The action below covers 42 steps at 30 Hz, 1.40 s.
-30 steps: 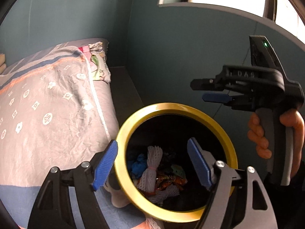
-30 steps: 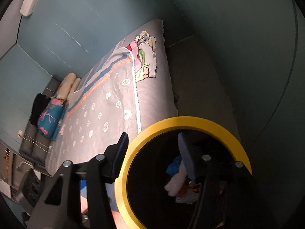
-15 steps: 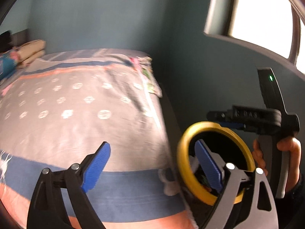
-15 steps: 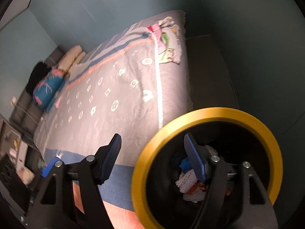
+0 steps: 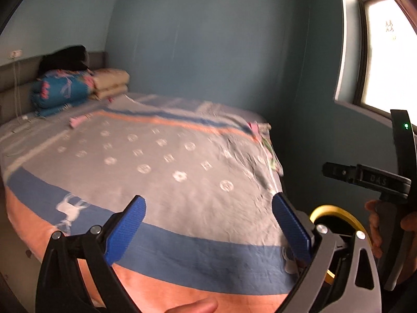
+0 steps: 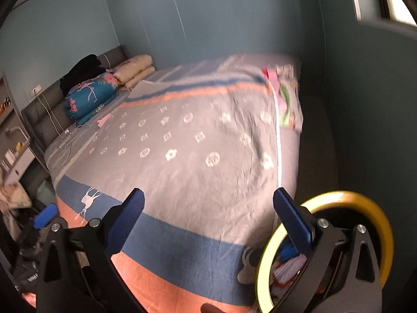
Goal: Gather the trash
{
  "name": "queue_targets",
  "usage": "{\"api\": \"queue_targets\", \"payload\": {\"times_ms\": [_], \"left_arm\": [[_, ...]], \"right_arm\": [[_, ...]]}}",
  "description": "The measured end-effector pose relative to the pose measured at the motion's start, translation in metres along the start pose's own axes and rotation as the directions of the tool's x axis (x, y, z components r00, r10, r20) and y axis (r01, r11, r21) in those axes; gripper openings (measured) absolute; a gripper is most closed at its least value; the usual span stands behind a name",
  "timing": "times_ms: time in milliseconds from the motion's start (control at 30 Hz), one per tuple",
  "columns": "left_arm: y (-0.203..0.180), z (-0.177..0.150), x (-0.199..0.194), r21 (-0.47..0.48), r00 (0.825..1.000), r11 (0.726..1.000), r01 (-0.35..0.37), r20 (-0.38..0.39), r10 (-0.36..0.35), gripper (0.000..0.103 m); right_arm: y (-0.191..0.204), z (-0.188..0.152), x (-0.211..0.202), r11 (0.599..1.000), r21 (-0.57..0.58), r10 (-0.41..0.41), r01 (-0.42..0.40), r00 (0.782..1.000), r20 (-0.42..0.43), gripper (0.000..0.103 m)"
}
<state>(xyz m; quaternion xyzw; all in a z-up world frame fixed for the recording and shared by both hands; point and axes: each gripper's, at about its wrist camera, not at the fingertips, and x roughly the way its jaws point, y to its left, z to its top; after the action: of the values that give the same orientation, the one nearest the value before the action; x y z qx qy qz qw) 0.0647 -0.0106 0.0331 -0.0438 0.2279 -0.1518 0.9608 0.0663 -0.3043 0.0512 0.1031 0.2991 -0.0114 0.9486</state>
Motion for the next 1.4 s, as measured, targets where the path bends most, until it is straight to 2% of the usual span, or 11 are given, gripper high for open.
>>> {"api": "queue_targets", "payload": {"times_ms": [133,300,400,600,833,1000,1400], "left_arm": [[0.008,0.001,-0.022,-0.017,0.999,1.0,-0.022,0.035,0.023,0.094],[0.01,-0.004,-0.054,-0.009,0.995,0.999,-0.036,0.09,0.037,0.094],[0.009,-0.01,-0.07,-0.009,0.993,0.999,-0.048,0.11,0.048,0.094],[0.009,-0.025,-0.091,-0.049,0.987,0.997,-0.061,0.145,0.067,0.095],[0.012,-0.036,-0.098,-0.087,0.985,0.994,-0.061,0.158,0.075,0.095],[0.01,-0.04,-0.098,-0.08,0.984,0.994,-0.075,0.153,0.086,0.095],[0.006,-0.042,-0.1,-0.07,0.982,0.994,-0.08,0.163,0.091,0.095]], "right_arm": [[0.02,-0.007,-0.022,0.999,0.002,-0.051,0.051,0.995,0.09,0.095],[0.032,-0.025,-0.043,0.997,-0.017,-0.065,0.069,0.979,0.192,0.095],[0.032,-0.033,-0.05,0.996,-0.015,-0.088,0.093,0.973,0.214,0.095],[0.055,-0.07,-0.065,0.978,-0.055,-0.177,0.2,0.943,0.281,0.095],[0.063,-0.088,-0.062,0.979,-0.104,-0.142,0.176,0.951,0.274,0.095],[0.064,-0.094,-0.064,0.978,-0.1,-0.145,0.182,0.945,0.294,0.095],[0.058,-0.092,-0.058,0.982,-0.072,-0.152,0.176,0.953,0.262,0.095]]}}
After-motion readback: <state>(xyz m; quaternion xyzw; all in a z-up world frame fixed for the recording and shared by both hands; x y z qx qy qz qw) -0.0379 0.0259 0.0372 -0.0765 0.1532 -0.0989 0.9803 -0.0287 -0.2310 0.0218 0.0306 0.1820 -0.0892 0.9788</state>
